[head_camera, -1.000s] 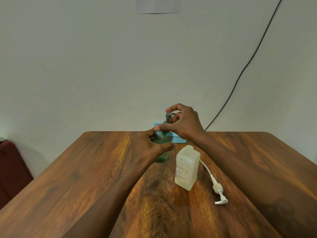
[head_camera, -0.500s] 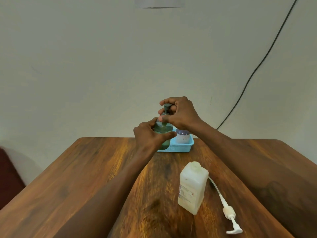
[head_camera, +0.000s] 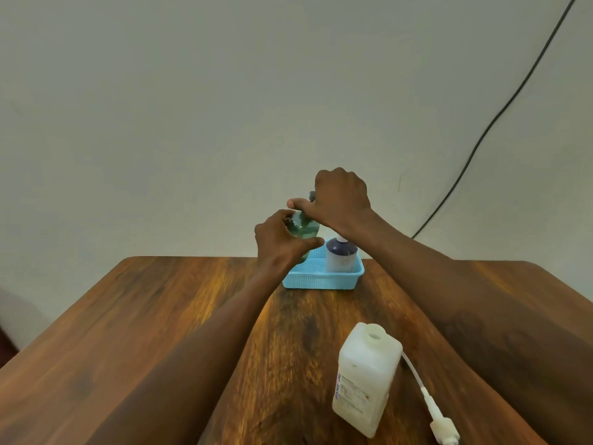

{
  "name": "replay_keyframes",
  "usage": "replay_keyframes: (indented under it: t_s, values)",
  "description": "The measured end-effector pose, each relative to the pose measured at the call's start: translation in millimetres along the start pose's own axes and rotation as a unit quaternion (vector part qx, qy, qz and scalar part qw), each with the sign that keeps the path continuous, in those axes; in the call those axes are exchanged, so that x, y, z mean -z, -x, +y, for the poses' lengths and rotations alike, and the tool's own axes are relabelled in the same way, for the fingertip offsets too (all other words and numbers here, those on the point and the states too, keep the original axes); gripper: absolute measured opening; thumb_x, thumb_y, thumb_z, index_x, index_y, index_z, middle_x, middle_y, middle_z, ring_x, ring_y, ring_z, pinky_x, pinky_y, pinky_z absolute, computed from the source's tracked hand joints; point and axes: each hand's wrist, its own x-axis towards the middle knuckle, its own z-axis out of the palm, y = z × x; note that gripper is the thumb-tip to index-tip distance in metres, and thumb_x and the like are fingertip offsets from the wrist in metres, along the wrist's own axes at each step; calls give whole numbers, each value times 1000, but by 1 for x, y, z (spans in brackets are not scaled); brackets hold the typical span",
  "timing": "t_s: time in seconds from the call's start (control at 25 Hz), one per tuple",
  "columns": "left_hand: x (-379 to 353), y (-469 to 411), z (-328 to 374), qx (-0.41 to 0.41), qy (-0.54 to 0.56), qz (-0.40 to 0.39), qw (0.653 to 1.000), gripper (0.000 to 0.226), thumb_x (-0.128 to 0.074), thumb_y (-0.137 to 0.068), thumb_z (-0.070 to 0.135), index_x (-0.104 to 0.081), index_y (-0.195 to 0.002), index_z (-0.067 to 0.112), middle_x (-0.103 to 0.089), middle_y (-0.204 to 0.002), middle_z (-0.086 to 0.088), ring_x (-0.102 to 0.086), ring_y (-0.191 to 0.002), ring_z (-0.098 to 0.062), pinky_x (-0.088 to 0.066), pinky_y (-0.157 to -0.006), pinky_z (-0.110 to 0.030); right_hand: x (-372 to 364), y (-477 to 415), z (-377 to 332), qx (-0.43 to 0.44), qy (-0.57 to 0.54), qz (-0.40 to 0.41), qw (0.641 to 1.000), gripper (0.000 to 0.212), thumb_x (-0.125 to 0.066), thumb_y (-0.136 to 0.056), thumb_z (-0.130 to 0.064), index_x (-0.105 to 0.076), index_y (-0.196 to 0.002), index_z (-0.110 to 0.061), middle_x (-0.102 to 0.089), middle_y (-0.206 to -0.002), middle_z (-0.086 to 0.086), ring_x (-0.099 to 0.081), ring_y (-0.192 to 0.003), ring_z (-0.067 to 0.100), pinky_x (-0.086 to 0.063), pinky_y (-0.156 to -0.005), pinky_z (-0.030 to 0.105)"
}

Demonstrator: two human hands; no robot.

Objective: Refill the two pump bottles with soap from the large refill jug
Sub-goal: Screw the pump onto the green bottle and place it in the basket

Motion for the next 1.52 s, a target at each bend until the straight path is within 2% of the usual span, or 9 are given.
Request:
replay_keyframes:
  t_s: [0.16,0.28,0.6,0.72,0.88,1.04,1.24,1.4,1.52]
  values:
    - [-18,-8,-21,55,1,-2,999,73,-95,-55,51,-66,-113,19,-60,-93,14,-58,-78,-4,-36,-66,-6,-8,-8,-4,38,121,-47,991,47,-57,-91,-65,-62,-94,-19,-49,-73,-3,-57,-74,20,-42,-64,31]
    - [-30,-15,-34,80,-3,-4,997,76,-96,-51,52,-65,-112,19,-60,-94,11,-59,-80,-6,-41,-68,-11,-28,-14,-3,6,36,-87,996,33,-62,-92,-50,-56,-88,-17,-57,-85,-1,-57,-78,22,-41,-66,32]
    - [-56,-17,-52,127,-53,-66,988,76,-95,-55,53,-62,-114,17,-68,-107,2,-58,-88,-10,-39,-70,-17,-69,-17,6,-160,-162,-170,959,14,-68,-67,-25,-64,-66,-11,-66,-65,2,-61,-59,19,-49,-60,27]
    - [-61,-12,-59,123,-77,-95,985,77,-94,-56,53,-60,-115,16,-63,-102,4,-54,-85,-10,-34,-60,-15,-80,-13,7,-191,-187,-186,946,18,-65,-69,-26,-71,-64,-10,-70,-56,-2,-64,-52,17,-55,-61,29]
    - [-68,-11,-66,128,-99,-128,979,78,-92,-62,51,-57,-122,14,-57,-103,3,-50,-92,-12,-38,-73,-25,-88,-5,13,-184,-249,-233,922,55,-59,-91,-55,-69,-59,-10,-74,-59,5,-58,-39,12,-47,-51,25]
    - [-66,-18,-71,142,-109,-174,968,88,-91,-61,53,-51,-129,16,-61,-114,-1,-56,-99,-17,-39,-68,-23,-80,2,18,-216,-302,-230,899,72,-51,-94,-68,-74,-69,-4,-71,-53,5,-58,-38,12,-45,-45,22]
    - [-41,-3,-60,146,-112,-204,962,115,-88,-61,59,-28,-152,24,-53,-144,-11,-54,-127,-29,-48,-94,-37,-64,20,36,-217,-325,-197,899,59,-55,-98,-55,-76,-73,-6,-71,-55,3,-66,-45,14,-55,-51,24]
    - [1,42,-31,90,-28,-123,988,92,-79,-78,60,-35,-151,25,-52,-150,-9,-55,-132,-26,-48,-98,-34,-44,54,54,-188,-362,-166,898,44,-61,-100,-42,-77,-79,-5,-75,-66,7,-72,-54,16,-61,-59,24]
    - [24,79,-4,107,61,-169,978,86,-69,-80,70,-40,-149,27,-50,-152,-8,-54,-134,-22,-51,-102,-33,-27,85,66,-190,-362,-147,901,34,-64,-99,-35,-77,-84,-8,-76,-73,6,-71,-55,12,-58,-56,17]
